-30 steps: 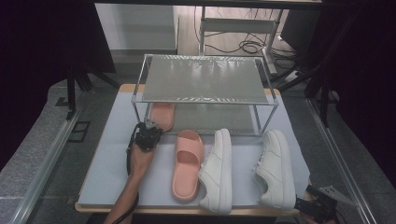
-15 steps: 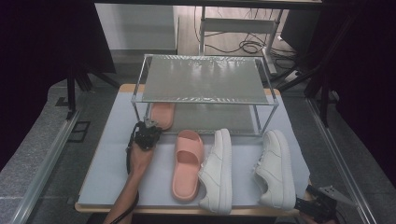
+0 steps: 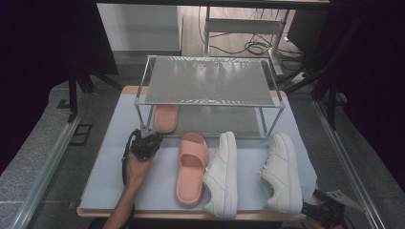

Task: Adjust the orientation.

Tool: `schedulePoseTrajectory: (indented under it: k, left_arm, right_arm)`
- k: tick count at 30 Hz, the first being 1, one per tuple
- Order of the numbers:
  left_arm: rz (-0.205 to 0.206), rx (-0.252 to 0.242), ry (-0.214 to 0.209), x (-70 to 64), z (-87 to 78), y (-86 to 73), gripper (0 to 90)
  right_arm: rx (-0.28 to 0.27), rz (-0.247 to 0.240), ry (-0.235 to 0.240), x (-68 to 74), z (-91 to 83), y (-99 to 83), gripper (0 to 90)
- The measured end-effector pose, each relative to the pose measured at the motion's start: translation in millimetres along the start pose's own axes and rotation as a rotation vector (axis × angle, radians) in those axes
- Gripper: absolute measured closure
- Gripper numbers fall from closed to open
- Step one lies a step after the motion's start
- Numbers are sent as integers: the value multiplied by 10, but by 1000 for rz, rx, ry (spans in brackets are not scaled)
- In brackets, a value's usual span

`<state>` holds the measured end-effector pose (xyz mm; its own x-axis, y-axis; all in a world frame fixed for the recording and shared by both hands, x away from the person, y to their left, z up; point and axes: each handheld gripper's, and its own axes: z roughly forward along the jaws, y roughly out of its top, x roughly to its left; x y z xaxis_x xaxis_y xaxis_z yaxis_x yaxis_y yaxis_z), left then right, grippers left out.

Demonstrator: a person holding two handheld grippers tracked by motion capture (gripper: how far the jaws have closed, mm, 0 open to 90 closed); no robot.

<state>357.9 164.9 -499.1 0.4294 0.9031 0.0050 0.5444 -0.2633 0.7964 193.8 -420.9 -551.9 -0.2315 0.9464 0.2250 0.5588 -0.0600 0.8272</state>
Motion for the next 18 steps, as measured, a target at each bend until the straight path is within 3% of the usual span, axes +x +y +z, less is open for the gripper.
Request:
schedulePoseTrajectory:
  k: [15, 18]
  left_arm:
    - [-26, 10, -68, -45, -250, -182, 576]
    - [-15, 16, -84, -94, -322, -218, 542]
  right_arm:
    - [2, -1, -1, 1, 0, 2, 36]
    - [2, -1, -2, 2, 1, 1, 36]
